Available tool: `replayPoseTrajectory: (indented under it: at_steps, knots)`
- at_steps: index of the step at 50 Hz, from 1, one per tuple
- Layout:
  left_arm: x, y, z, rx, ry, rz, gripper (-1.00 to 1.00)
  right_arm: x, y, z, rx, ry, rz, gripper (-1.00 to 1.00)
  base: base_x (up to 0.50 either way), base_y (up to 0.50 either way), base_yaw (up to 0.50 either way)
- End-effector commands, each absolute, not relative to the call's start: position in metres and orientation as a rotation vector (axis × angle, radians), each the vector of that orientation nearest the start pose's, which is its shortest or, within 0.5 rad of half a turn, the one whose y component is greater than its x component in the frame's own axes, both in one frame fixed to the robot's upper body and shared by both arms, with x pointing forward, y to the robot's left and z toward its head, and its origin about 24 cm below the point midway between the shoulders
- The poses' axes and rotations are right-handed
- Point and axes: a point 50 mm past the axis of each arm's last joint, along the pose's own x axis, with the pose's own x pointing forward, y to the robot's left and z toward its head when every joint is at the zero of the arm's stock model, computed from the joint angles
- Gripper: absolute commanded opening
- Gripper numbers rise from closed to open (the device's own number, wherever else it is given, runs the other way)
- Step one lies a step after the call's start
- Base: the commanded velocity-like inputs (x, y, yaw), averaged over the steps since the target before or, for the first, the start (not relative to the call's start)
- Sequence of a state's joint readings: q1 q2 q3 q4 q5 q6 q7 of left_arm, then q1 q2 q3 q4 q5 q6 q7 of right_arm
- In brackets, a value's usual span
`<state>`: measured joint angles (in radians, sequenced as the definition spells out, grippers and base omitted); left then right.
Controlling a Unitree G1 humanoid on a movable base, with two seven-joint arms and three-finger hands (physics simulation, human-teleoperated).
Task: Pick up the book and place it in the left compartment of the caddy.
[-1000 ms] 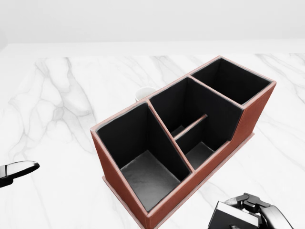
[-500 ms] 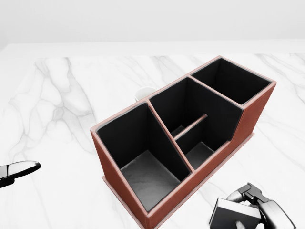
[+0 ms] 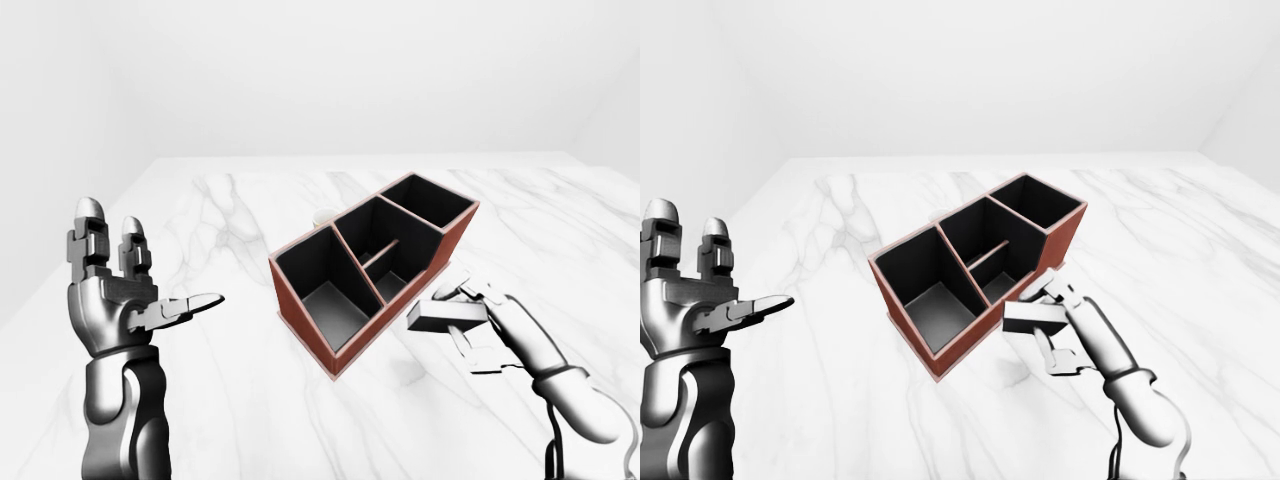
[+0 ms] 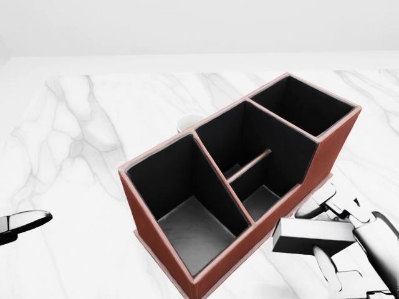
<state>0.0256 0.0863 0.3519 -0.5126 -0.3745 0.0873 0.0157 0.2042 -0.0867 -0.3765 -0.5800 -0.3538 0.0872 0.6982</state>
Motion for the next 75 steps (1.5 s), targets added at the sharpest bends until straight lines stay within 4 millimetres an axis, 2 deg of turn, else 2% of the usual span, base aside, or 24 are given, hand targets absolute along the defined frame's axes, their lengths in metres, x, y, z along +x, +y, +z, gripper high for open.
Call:
replayPoseTrajectory:
  at_steps: [1, 14, 21, 33, 50, 75]
  knots:
    - [0.216, 0.233, 0.153, -0.197, -0.462, 0.234, 1.0, 0.182, -0.211, 0.158, -0.66, -0.236, 0.2, -1.0, 0.0, 0.0, 0.0]
    - [0.215, 0.234, 0.154, -0.198, -0.466, 0.237, 1.0, 0.187, -0.177, 0.196, -0.754, -0.467, 0.311, -1.0, 0.0, 0.0, 0.0]
    - [0.217, 0.234, 0.151, -0.197, -0.455, 0.235, 1.0, 0.193, -0.159, 0.198, -0.727, -0.513, 0.403, -1.0, 0.0, 0.0, 0.0]
    - [0.217, 0.234, 0.152, -0.197, -0.457, 0.235, 1.0, 0.201, -0.142, 0.205, -0.682, -0.591, 0.461, -1.0, 0.0, 0.0, 0.0]
    - [0.217, 0.234, 0.151, -0.196, -0.454, 0.235, 1.0, 0.215, -0.132, 0.2, -0.602, -0.593, 0.49, -1.0, 0.0, 0.0, 0.0]
    - [0.218, 0.235, 0.15, -0.196, -0.448, 0.236, 1.0, 0.239, -0.129, 0.172, -0.475, -0.465, 0.487, -1.0, 0.0, 0.0, 0.0]
